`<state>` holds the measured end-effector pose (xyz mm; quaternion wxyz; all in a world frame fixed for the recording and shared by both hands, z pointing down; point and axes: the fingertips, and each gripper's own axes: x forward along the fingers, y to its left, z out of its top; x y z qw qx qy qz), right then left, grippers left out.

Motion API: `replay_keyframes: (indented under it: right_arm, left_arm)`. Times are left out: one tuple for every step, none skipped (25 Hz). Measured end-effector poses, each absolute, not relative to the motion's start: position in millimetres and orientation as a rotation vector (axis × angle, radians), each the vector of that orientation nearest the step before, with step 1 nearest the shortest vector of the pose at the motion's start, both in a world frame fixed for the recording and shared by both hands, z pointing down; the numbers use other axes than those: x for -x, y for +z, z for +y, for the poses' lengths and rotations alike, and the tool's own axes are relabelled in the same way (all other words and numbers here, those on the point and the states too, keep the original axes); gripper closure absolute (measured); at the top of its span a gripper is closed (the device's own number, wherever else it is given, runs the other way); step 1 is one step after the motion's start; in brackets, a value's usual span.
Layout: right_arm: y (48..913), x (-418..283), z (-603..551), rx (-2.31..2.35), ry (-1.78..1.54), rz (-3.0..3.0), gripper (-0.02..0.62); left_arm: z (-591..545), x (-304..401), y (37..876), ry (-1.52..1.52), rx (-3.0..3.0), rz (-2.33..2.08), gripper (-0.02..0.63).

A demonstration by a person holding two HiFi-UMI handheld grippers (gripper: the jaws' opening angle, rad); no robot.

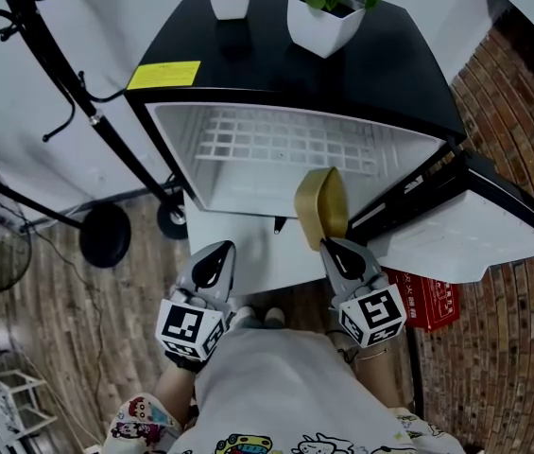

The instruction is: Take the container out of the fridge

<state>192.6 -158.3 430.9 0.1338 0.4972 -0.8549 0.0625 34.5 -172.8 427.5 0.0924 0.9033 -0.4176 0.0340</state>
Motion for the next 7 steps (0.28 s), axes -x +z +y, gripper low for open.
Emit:
replay_keyframes:
  right_arm:
    - [430.4, -192.9, -158.0, -1.441, 0.179, -2.479, 0.584]
    - [429.5, -193.3, -157.7, -1.442, 0.176, -2.480, 0.584]
    - [428.5, -193.7, -157.6, -1.443, 0.173, -2.481, 0.584]
    - [427.4, -194.1, -157.7, -1.446, 0.170, -2.482, 0.584]
    - [426.5, -194.6, -157.7, -1.449, 0.166, -2.483, 0.584]
    - [425.6, -195.1, -157.8, -1.453, 0.163, -2.483, 0.584]
    - [424.7, -195.6, -157.9, -1.456, 0.160, -2.484, 0.584]
  left_arm:
    - [-172.2, -34.3, 426.4, 0.101, -2.683, -1.238, 0.603]
    - [-171.8, -34.3, 425.1, 0.100, -2.685, -1.236, 0.606]
    - [-171.7, -34.5, 423.5, 0.100, -2.689, -1.233, 0.606]
    - [-171.9, -34.9, 422.0, 0.101, -2.694, -1.229, 0.606]
    - [-172.2, -35.3, 421.1, 0.100, -2.703, -1.224, 0.606]
    - [-172.7, -35.6, 420.5, 0.098, -2.712, -1.218, 0.607]
    - [-173.3, -36.0, 420.0, 0.096, -2.721, -1.211, 0.606]
